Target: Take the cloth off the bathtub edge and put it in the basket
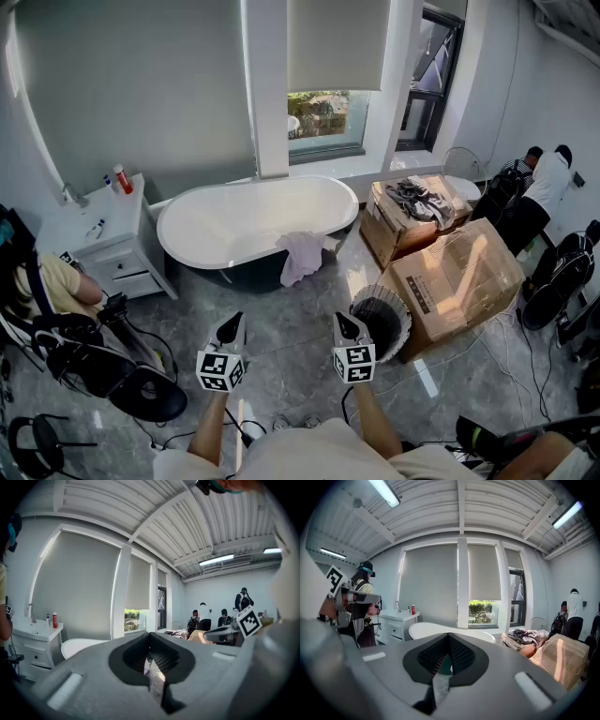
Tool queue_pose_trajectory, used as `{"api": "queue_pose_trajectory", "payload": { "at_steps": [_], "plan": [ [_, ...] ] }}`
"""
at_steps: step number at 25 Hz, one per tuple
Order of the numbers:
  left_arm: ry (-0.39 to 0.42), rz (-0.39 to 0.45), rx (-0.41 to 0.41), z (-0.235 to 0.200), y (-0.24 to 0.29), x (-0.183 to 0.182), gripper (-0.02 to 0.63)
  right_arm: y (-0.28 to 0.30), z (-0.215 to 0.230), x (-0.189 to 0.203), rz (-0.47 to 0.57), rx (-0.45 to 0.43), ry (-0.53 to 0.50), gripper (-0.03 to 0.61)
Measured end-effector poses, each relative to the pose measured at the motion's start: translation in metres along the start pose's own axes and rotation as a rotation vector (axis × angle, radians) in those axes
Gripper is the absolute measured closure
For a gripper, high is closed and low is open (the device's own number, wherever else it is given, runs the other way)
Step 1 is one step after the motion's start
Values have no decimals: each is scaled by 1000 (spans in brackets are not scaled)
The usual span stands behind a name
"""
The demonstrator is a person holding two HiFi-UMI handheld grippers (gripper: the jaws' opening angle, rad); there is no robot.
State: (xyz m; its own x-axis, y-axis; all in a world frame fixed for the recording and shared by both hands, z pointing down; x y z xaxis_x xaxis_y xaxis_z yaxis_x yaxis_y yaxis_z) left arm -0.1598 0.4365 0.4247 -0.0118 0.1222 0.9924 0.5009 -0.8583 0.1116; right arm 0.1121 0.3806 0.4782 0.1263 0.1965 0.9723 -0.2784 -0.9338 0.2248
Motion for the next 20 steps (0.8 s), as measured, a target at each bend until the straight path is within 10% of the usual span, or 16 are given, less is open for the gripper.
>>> {"api": "queue_pose_trajectory", "payload": {
  "at_steps": [20],
  "plan": [
    [39, 13, -59, 29, 35, 10, 611, 12, 50, 0, 36, -41, -27, 572]
  ]
}}
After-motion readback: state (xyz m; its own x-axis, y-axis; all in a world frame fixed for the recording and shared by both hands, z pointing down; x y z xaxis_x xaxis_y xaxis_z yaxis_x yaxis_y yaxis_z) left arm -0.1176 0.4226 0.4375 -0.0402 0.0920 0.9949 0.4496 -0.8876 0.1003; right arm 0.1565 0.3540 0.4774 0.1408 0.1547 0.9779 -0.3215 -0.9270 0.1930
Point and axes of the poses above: the fingertips, and each gripper's own axes: y forward along the fingers, z to its right, x out of its underside, the point moved 5 cm from there along -y, backward along the fingers, and after that the axes turned 12 degrees about x, right-handed, at the moved point
